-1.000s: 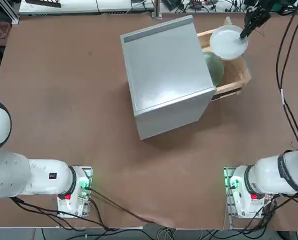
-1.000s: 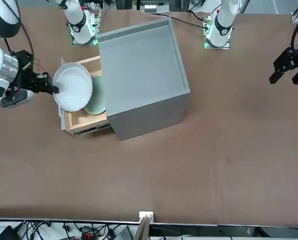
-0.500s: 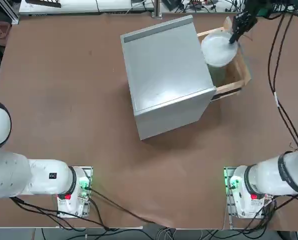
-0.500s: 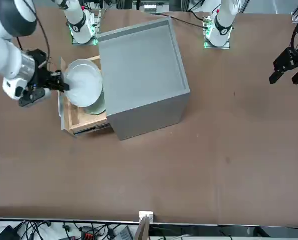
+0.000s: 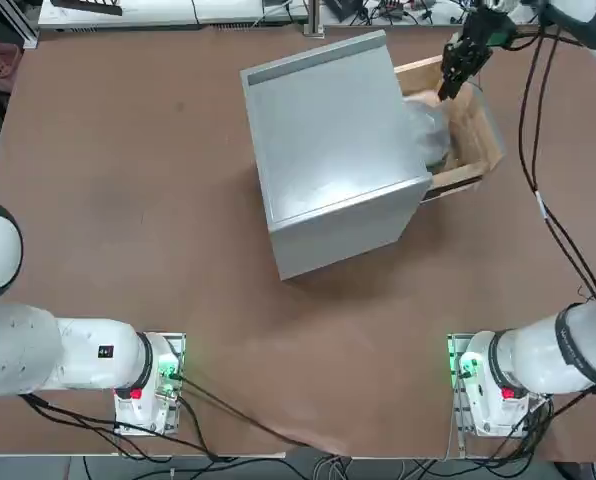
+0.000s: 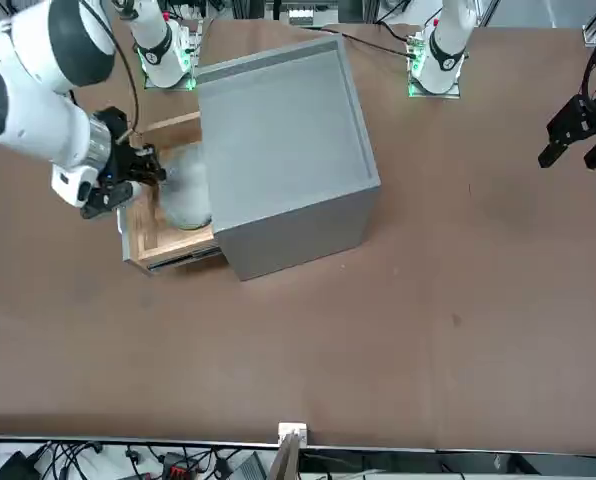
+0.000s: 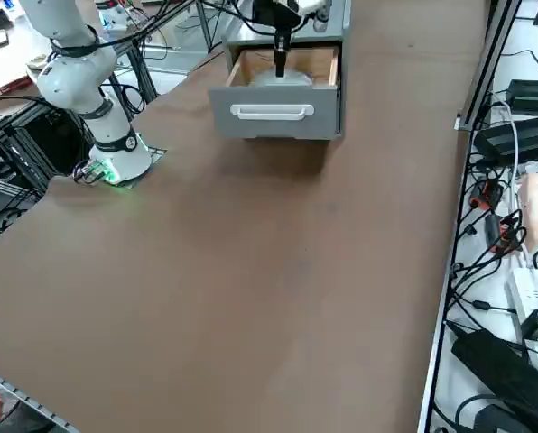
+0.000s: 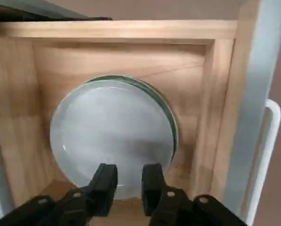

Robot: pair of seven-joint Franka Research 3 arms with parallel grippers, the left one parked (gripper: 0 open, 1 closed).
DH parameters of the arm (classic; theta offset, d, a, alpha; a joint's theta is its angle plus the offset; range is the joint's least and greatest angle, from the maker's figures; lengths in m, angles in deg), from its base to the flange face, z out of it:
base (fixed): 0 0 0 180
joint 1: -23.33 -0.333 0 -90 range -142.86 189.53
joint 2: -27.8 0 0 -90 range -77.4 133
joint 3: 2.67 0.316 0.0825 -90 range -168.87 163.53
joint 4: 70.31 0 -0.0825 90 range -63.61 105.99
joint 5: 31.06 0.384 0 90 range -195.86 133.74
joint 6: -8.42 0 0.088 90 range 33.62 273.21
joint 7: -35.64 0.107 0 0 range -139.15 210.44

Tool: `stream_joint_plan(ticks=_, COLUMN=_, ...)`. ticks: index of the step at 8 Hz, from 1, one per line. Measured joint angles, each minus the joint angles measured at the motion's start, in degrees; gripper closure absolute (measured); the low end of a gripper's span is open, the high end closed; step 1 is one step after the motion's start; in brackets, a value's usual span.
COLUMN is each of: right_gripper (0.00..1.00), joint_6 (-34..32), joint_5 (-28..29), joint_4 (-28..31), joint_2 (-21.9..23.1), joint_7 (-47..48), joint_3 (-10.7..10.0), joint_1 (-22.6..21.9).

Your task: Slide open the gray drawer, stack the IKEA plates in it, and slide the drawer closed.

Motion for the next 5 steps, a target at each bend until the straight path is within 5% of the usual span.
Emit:
stream_joint_plan(ticks=3, right_gripper=0.04, joint_6=0.33, joint_5=-2.76, joint_4=-2.41, joint_2=-0.11, joint_7=-0.01, joint_3=-0.94, joint_1=0.36)
stream_joint_plan(ticks=5, right_gripper=0.00, joint_6=-0.45, joint_5=-8.24, joint_4=-4.87, joint_2=0.01, joint_7=-1.59, joint_3=-1.61, joint_1=3.22)
